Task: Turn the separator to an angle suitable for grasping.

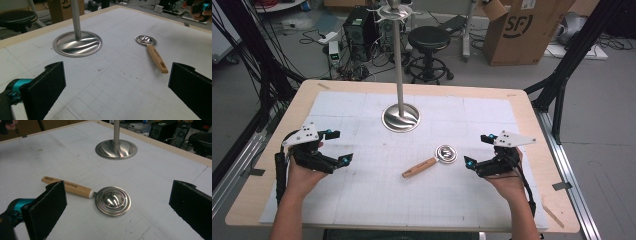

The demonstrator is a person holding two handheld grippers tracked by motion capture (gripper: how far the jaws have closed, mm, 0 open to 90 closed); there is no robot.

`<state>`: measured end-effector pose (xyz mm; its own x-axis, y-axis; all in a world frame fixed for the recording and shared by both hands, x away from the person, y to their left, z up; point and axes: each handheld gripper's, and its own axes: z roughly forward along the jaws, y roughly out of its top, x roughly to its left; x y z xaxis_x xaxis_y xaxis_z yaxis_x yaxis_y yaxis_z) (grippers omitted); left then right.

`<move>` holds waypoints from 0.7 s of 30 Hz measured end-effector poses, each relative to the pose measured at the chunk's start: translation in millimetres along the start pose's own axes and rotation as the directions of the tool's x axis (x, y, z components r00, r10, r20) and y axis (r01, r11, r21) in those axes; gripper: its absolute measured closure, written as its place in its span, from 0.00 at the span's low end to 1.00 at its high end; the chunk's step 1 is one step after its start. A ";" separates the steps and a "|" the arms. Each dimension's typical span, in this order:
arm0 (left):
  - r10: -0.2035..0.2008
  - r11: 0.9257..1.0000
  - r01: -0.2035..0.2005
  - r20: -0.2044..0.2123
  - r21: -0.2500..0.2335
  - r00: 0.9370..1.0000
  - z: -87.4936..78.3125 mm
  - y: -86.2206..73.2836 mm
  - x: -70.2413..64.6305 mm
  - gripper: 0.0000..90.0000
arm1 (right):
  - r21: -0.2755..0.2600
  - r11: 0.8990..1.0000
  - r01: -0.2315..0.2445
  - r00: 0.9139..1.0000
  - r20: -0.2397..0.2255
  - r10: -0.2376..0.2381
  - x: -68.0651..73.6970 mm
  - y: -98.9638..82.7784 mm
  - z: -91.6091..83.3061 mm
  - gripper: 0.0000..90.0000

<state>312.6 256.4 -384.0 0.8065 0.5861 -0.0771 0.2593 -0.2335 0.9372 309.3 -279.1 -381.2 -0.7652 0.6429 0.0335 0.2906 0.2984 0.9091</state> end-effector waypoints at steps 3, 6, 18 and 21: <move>-0.001 1.000 0.001 0.002 0.009 1.000 1.0 -0.8 0.2 0.02 | 0.012 1.000 -0.008 1.000 0.004 0.008 -3.5 -1.4 -0.9 0.00; -0.003 1.000 0.002 0.009 0.002 1.000 2.3 -1.4 0.5 0.02 | 0.014 1.000 -0.015 1.000 0.001 0.015 -5.0 -2.0 -0.7 0.00; 0.001 1.000 -0.001 0.009 -0.011 1.000 -4.9 0.2 -2.3 0.02 | 0.054 0.997 0.057 0.996 -0.074 -0.053 13.9 4.2 14.4 0.19; 0.001 1.000 -0.001 0.007 -0.014 1.000 -6.6 0.0 -1.4 0.02 | 0.071 0.995 0.070 0.993 -0.095 -0.063 17.4 4.9 19.6 0.27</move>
<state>308.0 260.7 -381.6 0.8105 0.5805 -0.0785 0.2508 -0.2228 0.9421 308.7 -252.7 -384.3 -0.8332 0.5528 0.0157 0.2764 0.3915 0.8777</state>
